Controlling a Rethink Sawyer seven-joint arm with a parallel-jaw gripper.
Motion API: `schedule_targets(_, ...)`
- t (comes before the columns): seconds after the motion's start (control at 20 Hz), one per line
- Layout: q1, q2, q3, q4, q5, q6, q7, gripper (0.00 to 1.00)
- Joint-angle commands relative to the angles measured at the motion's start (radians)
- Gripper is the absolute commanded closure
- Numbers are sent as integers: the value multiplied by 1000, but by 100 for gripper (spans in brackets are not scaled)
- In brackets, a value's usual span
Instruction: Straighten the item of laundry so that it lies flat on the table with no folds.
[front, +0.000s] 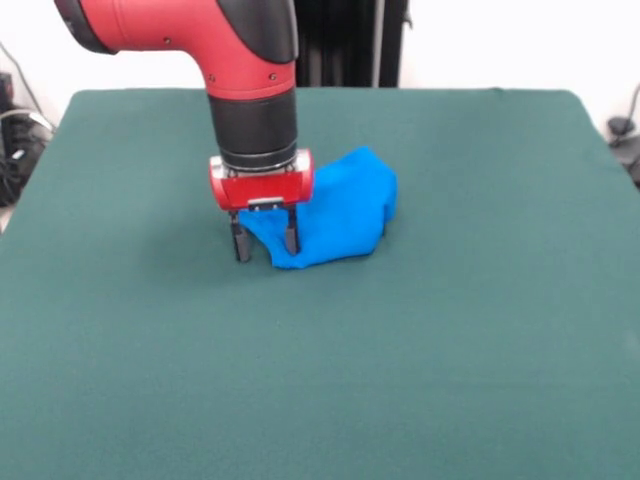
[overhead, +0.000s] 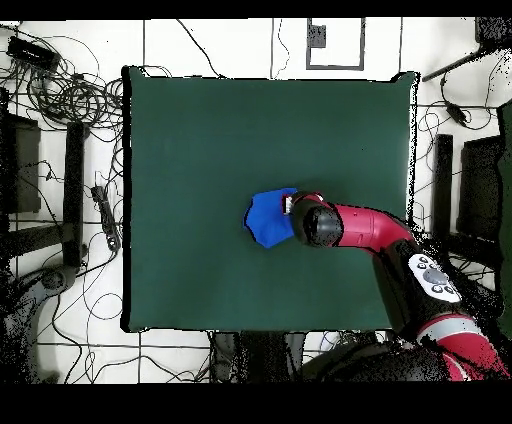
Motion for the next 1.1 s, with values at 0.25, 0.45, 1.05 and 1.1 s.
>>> schedule_targets(0.25,26,171,175,55,-26,39,-33,0)
schedule_targets(0.45,20,171,187,78,-21,35,-23,0)
schedule_targets(1.05,5,169,209,127,-6,41,6,0)
schedule_targets(1.1,5,166,209,131,-5,43,8,0)
